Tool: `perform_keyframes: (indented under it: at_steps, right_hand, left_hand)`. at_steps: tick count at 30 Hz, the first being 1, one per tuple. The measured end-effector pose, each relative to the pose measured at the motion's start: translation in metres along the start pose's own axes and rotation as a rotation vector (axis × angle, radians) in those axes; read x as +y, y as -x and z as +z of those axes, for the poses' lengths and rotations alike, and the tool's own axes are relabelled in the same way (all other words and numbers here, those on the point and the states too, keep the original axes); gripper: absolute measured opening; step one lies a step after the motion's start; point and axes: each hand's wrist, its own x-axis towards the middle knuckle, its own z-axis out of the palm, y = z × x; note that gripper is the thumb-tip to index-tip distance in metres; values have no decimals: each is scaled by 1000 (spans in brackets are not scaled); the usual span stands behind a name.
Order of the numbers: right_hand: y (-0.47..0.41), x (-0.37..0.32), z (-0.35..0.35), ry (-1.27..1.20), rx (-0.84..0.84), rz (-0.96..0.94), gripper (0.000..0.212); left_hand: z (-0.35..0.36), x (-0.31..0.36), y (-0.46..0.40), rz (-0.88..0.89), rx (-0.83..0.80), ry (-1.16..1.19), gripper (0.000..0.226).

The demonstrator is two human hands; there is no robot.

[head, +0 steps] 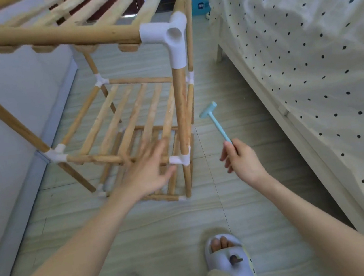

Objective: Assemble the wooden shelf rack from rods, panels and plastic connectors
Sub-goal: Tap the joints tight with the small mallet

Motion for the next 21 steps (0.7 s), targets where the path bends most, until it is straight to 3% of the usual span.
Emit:
perform_keyframes:
  at_steps: [2, 5, 12, 15, 19, 21]
  right_hand:
    - [-12, -12, 11, -56, -23, 8, 30]
    - [-14, -14, 20, -72, -38, 11, 31]
    - [3, 4, 17, 57, -56, -14, 27]
    - [11, 4, 14, 234, -42, -92, 28]
    - [24, -5, 17, 590, -187, -190, 24]
    - [26, -19, 17, 719, -173, -271, 22]
  left_hand:
    - [8, 30, -10, 13, -31, 62, 51]
    - [12, 51, -17, -127, 72, 229, 48]
    - [9, 5, 19, -16, 126, 529, 13]
    - [0, -32, 45, -74, 169, 625, 16]
    - [-4, -79, 73, -262, 415, 676, 12]
    - [-8, -92, 79, -402, 536, 653, 12]
